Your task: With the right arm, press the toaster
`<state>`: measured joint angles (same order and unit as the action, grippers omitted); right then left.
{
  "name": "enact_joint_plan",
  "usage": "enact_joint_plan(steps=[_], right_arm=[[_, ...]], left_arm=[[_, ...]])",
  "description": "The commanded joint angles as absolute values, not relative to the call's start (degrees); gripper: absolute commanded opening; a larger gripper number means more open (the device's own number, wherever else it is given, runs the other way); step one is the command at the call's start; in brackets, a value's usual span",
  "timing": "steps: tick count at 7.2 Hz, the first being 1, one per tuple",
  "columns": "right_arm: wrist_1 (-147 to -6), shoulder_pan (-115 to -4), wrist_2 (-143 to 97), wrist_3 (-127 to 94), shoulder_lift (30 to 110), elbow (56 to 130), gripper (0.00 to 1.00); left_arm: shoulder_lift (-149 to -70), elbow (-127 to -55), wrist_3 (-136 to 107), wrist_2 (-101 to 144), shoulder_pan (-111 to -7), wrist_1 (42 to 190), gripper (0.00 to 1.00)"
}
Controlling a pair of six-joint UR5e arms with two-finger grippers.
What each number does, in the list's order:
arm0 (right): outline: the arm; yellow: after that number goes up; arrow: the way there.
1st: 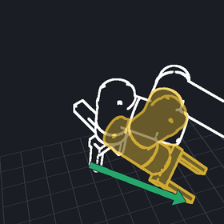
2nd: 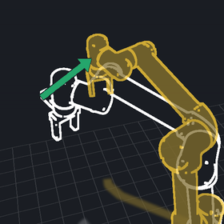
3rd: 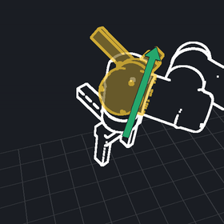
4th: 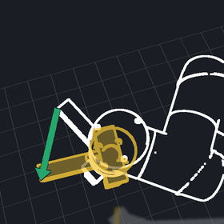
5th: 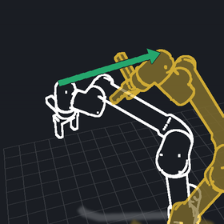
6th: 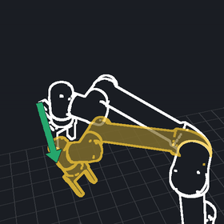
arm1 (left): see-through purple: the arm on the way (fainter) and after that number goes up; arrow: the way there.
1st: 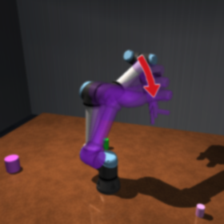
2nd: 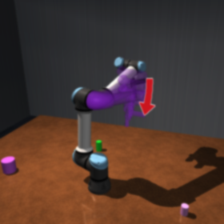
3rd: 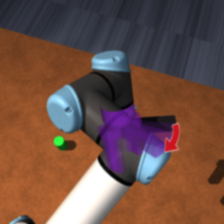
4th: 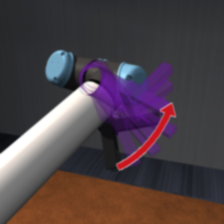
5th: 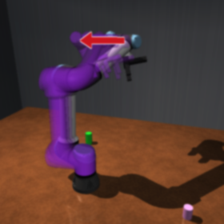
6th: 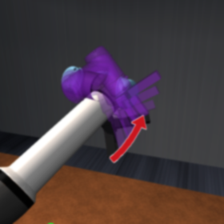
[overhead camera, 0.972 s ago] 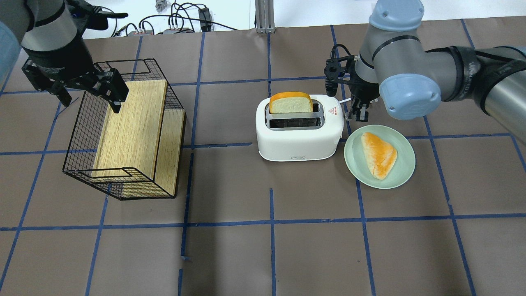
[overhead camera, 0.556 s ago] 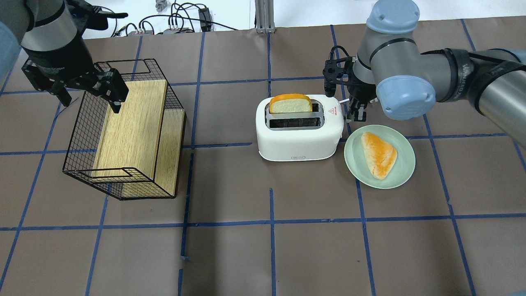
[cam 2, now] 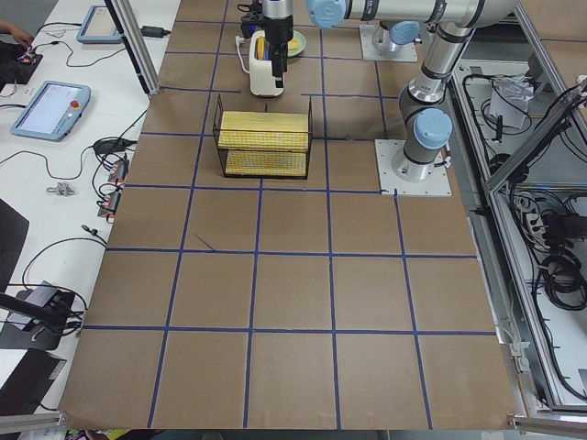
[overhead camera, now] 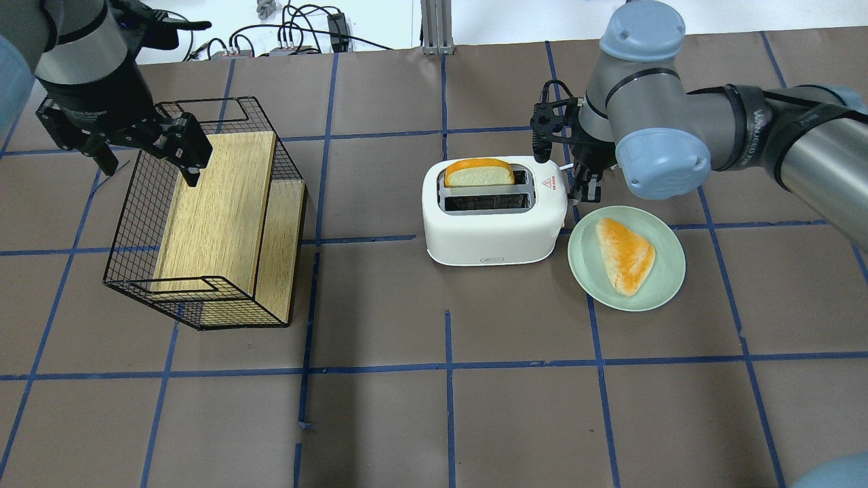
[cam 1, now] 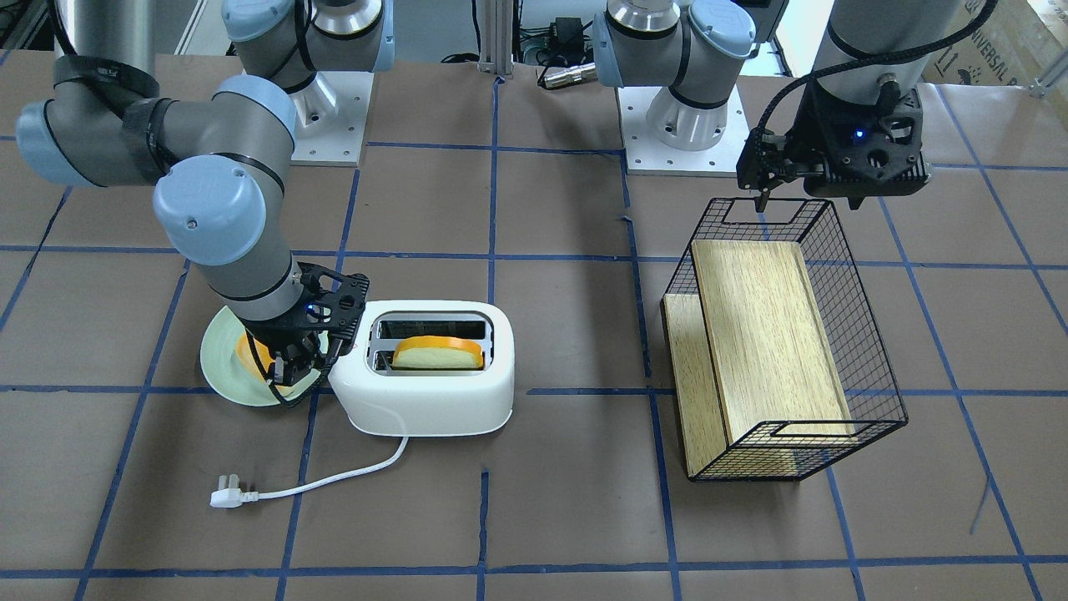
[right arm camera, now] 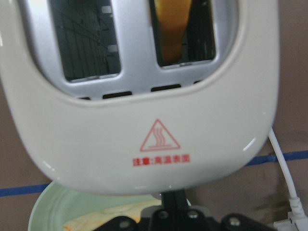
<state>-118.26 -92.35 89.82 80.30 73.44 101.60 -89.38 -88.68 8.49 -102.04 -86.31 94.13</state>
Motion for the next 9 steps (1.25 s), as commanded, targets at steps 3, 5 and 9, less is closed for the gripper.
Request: enact_joint_plan(steps=[3, 5, 9], right_arm=[[-121.6, -92.2, 90.2, 80.3, 73.4, 104.3, 0.03], [-121.6, -92.2, 90.2, 79.9, 73.4, 104.0, 0.04], [-110.8, -92.3, 89.4, 72.2, 78.0, 96.5, 0.06]], left_arm=[[-89.4, -88.7, 8.5, -102.0, -86.3, 94.1, 1.00], [-89.4, -88.7, 8.4, -102.0, -86.3, 94.2, 1.00], [-89.4, -88.7, 8.4, -102.0, -86.3, 94.2, 1.00]])
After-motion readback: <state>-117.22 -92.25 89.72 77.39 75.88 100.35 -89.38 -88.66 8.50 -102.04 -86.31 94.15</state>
